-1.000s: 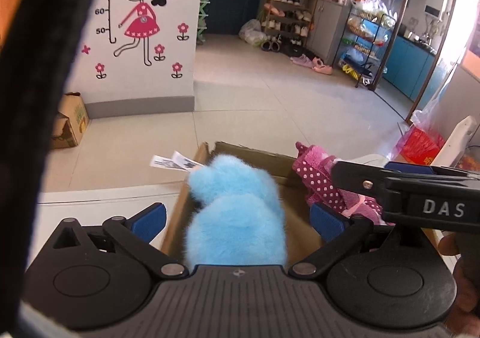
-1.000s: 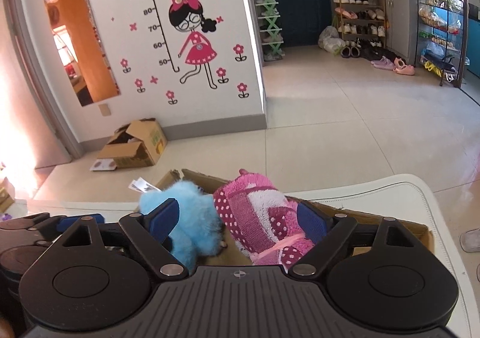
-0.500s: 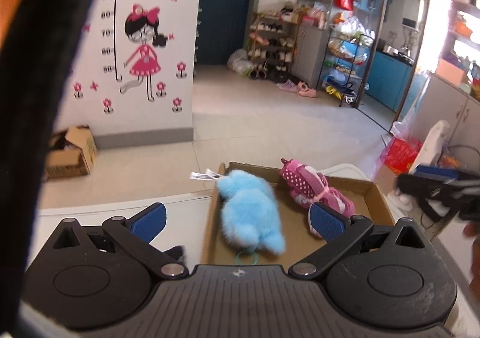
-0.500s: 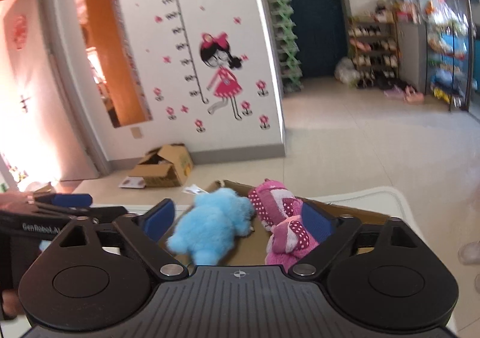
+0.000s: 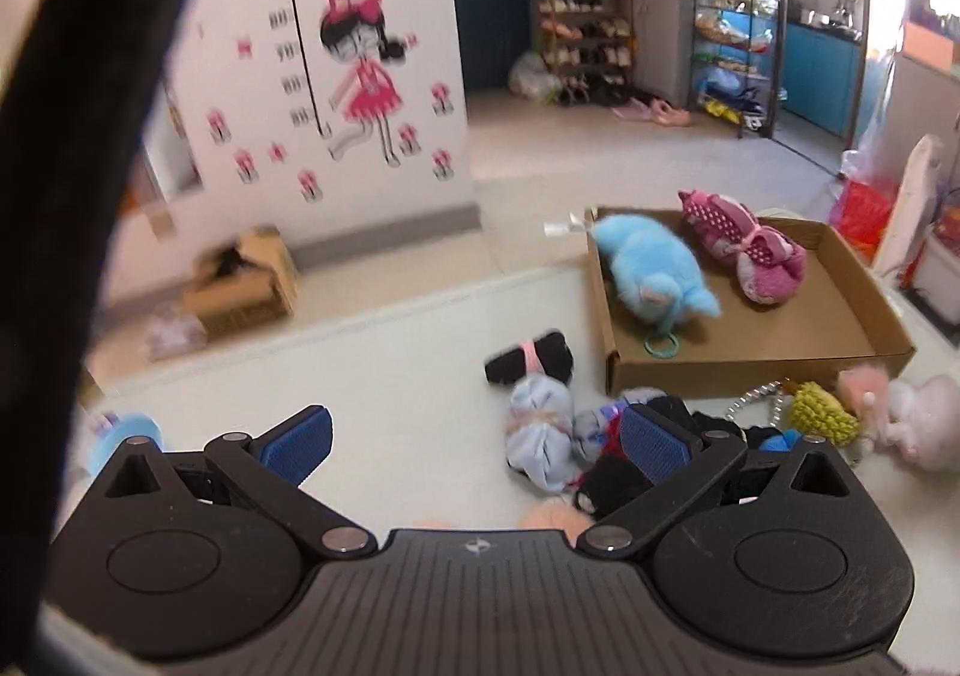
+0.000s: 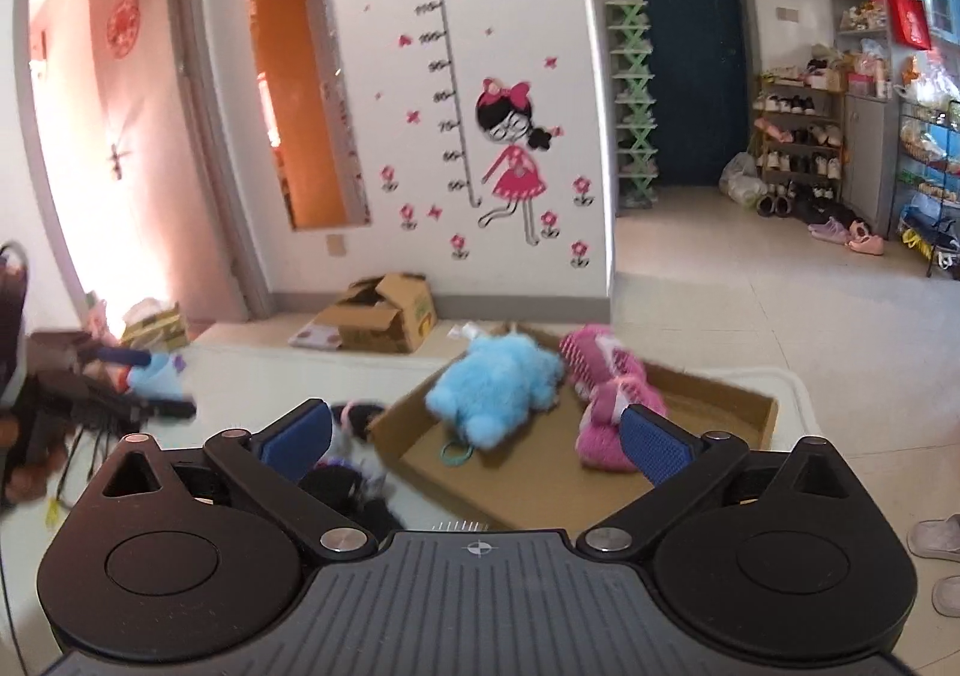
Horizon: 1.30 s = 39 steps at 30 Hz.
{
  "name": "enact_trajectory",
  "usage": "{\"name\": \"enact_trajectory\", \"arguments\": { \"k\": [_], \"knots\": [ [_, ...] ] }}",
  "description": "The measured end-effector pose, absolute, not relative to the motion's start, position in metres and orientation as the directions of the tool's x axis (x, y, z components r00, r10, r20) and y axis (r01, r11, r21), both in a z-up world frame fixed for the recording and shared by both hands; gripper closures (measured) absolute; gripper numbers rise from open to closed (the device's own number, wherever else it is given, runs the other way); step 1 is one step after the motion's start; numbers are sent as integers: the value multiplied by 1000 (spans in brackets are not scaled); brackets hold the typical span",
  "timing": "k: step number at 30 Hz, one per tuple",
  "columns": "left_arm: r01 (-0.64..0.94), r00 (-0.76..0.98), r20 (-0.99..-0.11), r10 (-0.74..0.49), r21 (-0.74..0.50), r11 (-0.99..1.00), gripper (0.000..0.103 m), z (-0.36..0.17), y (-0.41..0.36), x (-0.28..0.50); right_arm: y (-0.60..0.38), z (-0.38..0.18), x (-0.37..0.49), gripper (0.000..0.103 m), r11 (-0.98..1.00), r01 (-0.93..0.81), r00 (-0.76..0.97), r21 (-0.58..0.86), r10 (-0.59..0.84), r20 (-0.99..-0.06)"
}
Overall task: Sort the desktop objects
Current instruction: 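Grasp the black-and-pink doll with the left tool while the right tool grasps the blue knitted doll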
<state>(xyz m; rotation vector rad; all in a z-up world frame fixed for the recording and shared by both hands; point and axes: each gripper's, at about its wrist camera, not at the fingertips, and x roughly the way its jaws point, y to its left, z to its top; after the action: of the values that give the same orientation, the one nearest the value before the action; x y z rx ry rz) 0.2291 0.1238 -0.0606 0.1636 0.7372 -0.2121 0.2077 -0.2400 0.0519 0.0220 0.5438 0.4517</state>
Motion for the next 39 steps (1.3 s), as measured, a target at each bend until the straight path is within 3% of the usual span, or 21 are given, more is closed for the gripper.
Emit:
{"name": "enact_trajectory", "arguments": {
  "k": [7, 11, 16, 22, 27, 29, 39],
  "knots": [
    [297, 607, -736, -300, -140, 945, 1, -86, 134, 293, -239, 17, 206, 0, 817, -569, 648, 88, 512, -564],
    [233, 584, -761, -284, -179, 956, 1, -107, 134, 332, -227, -1, 206, 1, 786, -611, 603, 98, 542, -585],
    [230, 622, -750, -226, -101, 968, 1, -122, 113, 371, -205, -15, 202, 1, 752, -643, 571, 142, 595, -566],
    [425, 673, -724, -147, 217, 879, 2, -143, 62, 389, -171, -39, 178, 1, 665, -745, 516, 42, 616, -596],
    [511, 623, -763, -173, 229, 829, 2, -161, 51, 402, -169, -58, 180, 1, 647, -751, 466, 130, 659, -590],
    [520, 595, -778, -202, 181, 835, 2, -164, 54, 406, -168, -66, 186, 2, 657, -735, 454, 170, 662, -596],
    [556, 569, -781, -257, 136, 820, 4, -163, 68, 401, -176, -86, 202, 2, 694, -666, 441, 276, 664, -604]
  ]
}}
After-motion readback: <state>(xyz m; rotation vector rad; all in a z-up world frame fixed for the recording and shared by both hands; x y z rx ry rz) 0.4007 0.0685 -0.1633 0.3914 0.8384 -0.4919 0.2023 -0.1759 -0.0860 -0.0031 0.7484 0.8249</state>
